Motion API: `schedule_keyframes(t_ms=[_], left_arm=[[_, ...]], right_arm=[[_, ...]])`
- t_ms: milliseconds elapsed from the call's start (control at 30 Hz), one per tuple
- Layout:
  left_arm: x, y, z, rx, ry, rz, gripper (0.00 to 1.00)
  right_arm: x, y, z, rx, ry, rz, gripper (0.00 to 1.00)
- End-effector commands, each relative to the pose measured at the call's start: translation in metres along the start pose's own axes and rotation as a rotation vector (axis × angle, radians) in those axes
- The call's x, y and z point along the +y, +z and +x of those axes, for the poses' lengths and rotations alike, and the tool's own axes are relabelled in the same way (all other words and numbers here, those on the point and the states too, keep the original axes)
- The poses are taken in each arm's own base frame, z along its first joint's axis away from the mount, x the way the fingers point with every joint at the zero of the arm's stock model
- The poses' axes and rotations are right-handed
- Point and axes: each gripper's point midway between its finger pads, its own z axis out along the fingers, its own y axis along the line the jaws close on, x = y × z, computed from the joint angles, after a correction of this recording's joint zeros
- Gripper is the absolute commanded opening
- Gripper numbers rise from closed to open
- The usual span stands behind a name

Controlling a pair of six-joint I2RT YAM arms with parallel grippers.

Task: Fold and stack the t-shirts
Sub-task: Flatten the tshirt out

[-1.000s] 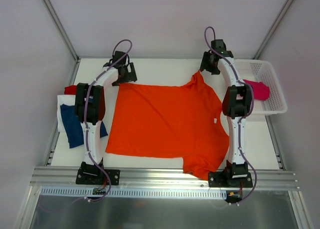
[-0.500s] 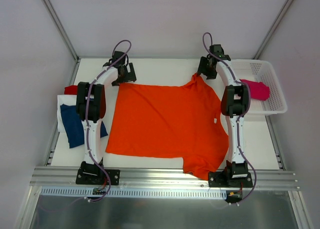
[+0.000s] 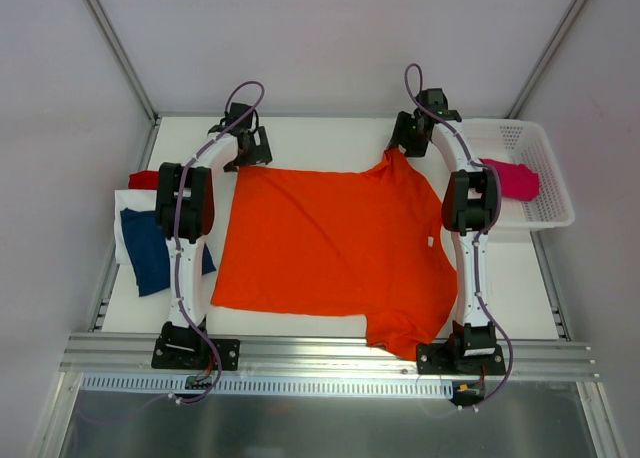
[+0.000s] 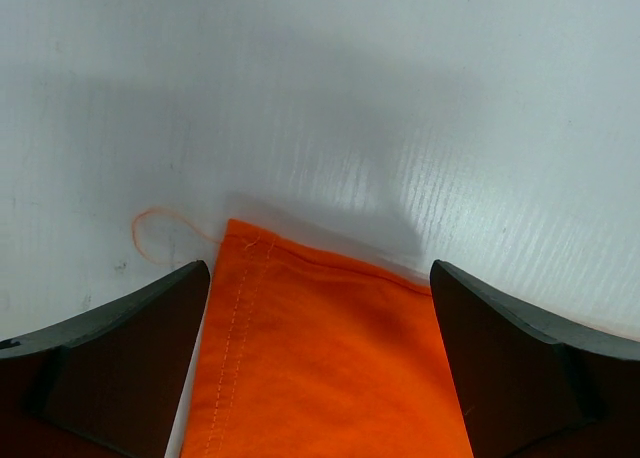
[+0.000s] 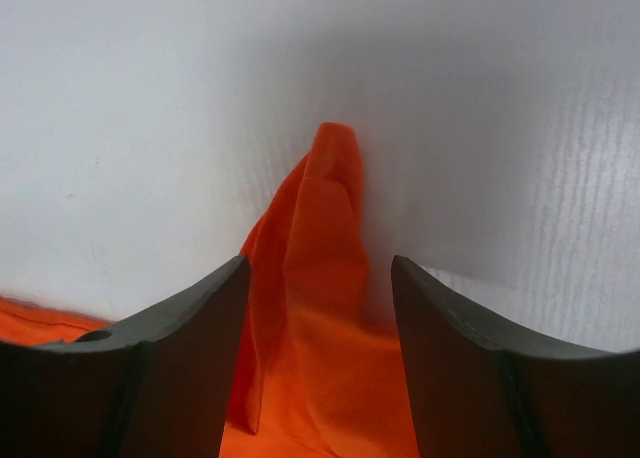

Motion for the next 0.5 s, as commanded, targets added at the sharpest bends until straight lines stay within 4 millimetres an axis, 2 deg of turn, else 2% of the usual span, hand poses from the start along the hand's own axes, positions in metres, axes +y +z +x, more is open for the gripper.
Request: schedule_keyframes(t_ms=[0,67,133,167,233,267,300,367,400,433,467], left_arm=[[0.006,-0.008,-0.014,-0.034,-0.009,-0.041,0.94],[0.006,-0.009,-0.014,-0.032,-0.016,-0.042,0.93],[0.006,-0.007,-0.016,-0.038,-0.021,-0.049,0.87],[0.006,-0.004,-0.017,-0.032,-0.021,-0.051,0.84],[0.005,0.000,-0.014,-0.013,-0.020,-0.052,0.81],[0.005,0.005,-0.010,0.006,-0.019,-0.057,0.74],[0.005,0.005,-0.011,0.012,-0.022,-0.059,0.63],[0.005,0.007,-0.010,0.019,-0.026,-0.062,0.48],[0.005,0.006,-0.011,0.017,-0.032,-0.066,0.40],[0.006,0.006,-0.011,0.015,-0.030,-0.070,0.25],[0.006,0.007,-0.012,0.014,-0.032,-0.073,0.19]], right_arm=[[0.015,0.001,-0.001,0.003,0.005,-0.071,0.62],[0.017,0.001,-0.001,0.002,0.005,-0.082,0.61],[0.017,0.001,-0.001,0.003,0.005,-0.085,0.52],[0.018,0.001,-0.002,0.002,0.006,-0.087,0.41],[0.019,0.001,0.000,0.008,0.004,-0.094,0.33],[0.019,0.000,0.000,0.007,0.002,-0.094,0.22],[0.018,0.000,0.000,0.010,0.003,-0.091,0.17],[0.015,0.002,0.003,0.015,-0.007,-0.080,0.06],[0.013,0.003,0.006,0.022,-0.009,-0.076,0.04],[0.014,0.001,0.005,0.018,-0.014,-0.072,0.02],[0.012,0.001,0.005,0.017,-0.017,-0.066,0.00]])
